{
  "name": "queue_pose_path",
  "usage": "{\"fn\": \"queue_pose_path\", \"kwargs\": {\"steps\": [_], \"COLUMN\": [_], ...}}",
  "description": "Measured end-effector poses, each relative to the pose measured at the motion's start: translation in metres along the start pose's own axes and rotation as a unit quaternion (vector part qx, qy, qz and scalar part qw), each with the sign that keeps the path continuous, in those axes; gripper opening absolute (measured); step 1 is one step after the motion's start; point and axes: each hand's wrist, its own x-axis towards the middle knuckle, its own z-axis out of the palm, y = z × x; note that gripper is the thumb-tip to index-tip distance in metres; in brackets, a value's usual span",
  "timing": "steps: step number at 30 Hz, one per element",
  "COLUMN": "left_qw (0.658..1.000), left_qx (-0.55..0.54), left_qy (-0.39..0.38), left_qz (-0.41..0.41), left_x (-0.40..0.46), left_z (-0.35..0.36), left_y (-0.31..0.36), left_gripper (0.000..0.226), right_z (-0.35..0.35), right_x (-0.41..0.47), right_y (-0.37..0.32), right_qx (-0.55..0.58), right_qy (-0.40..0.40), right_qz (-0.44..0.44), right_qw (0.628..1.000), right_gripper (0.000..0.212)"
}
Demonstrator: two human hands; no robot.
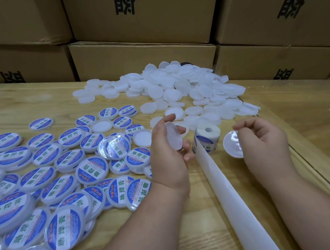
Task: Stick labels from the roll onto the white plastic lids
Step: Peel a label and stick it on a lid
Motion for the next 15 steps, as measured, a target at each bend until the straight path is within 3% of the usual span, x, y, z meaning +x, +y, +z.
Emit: {"fn": "queue_pose_path", "kwargs": {"steps": [2, 5, 8, 11, 15], "left_qw": [1.0, 0.987, 0.978, 0.978, 0.975], "left_qx": [0.031, 0.157, 0.199, 0.192, 0.181], "left_qy": [0.002, 0.003, 0.017, 0.038, 0.06], "left_qz": [0.004, 0.03, 0.057, 0.077, 0.113], "left_x": [0.0, -0.002, -0.004, -0.004, -0.001], "left_z": [0.001, -0.001, -0.002, -0.001, -0.003], "left_y": [0.001, -0.001, -0.002, 0.0, 0.0], "left_gripper": [0.027, 0.045, 0.053, 0.054, 0.044], "right_z": [0.001, 0.004, 0.006, 0.005, 0.01], "right_x": [0.0, -0.003, -0.005, -0.008, -0.018], "right_y": [0.0, 0.002, 0.002, -0.003, -0.013], "right_qx": [-0.033, -0.132, -0.18, -0.199, -0.194], "right_qy": [-0.068, -0.17, -0.166, -0.116, -0.183], "right_qz": [0.049, 0.069, 0.018, -0.077, -0.098], "right_qw": [0.996, 0.974, 0.969, 0.97, 0.959], "right_gripper": [0.02, 0.022, 0.016, 0.025, 0.041]}}
